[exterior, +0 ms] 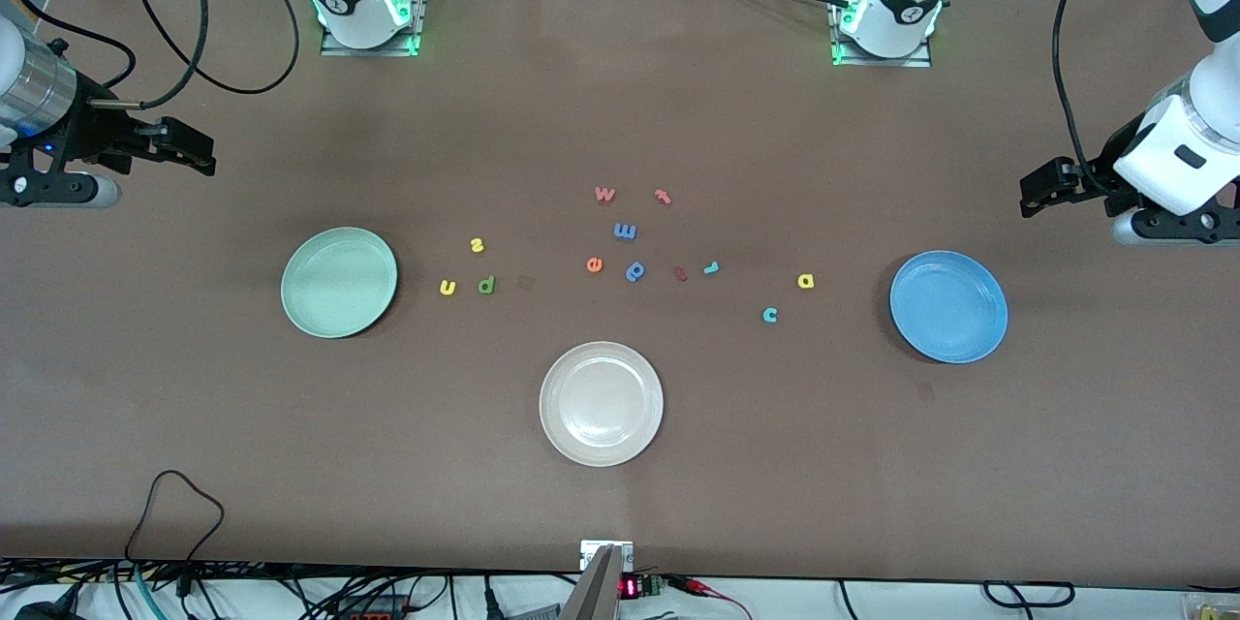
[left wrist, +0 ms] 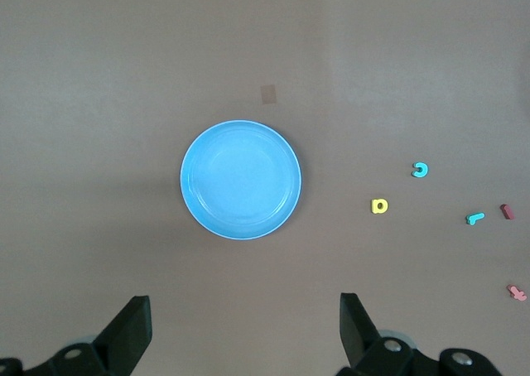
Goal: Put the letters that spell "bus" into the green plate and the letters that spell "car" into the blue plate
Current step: 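Reach the right gripper to the yellow u while the left gripper reaches cyan r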
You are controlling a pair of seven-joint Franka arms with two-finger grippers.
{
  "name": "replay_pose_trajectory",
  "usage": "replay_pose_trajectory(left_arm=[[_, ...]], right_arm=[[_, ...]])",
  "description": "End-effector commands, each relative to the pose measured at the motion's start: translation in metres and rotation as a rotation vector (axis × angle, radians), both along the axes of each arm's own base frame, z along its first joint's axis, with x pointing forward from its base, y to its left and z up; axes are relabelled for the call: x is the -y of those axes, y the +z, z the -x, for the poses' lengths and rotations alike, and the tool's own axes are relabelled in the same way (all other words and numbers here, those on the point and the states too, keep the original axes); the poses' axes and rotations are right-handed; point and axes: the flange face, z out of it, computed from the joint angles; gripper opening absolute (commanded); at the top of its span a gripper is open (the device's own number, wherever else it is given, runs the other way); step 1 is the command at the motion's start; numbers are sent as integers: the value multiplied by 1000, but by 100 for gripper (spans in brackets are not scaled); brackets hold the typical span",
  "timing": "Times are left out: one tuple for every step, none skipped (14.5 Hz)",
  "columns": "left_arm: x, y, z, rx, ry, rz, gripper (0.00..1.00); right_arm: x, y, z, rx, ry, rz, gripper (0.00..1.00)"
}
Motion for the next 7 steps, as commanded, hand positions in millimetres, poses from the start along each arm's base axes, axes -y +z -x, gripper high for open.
replay_pose_trajectory(left_arm=[[-3,3,2,-11,-9,15,100],[-2,2,1,-12,-9,16,100],[-1,1,0,-14,-11,16,100],[0,-4,-1,-21,-4,19,100],[5,-11,-3,-30,-10,20,100],[16,-28,-9,-58,-32,21,100],[43,-47,-14,-85,-77,30,100]], right_arm=[[1,2,-1,6,5,4,100],[-1,2,0,6,5,3,100],[1,2,-1,6,2,3,100],[0,2,-1,5,6,1,100],[-1,0,0,-5,9,3,100],[-4,-3,0,-16,15,4,100],[-8,-8,-1,-25,23,4,100]])
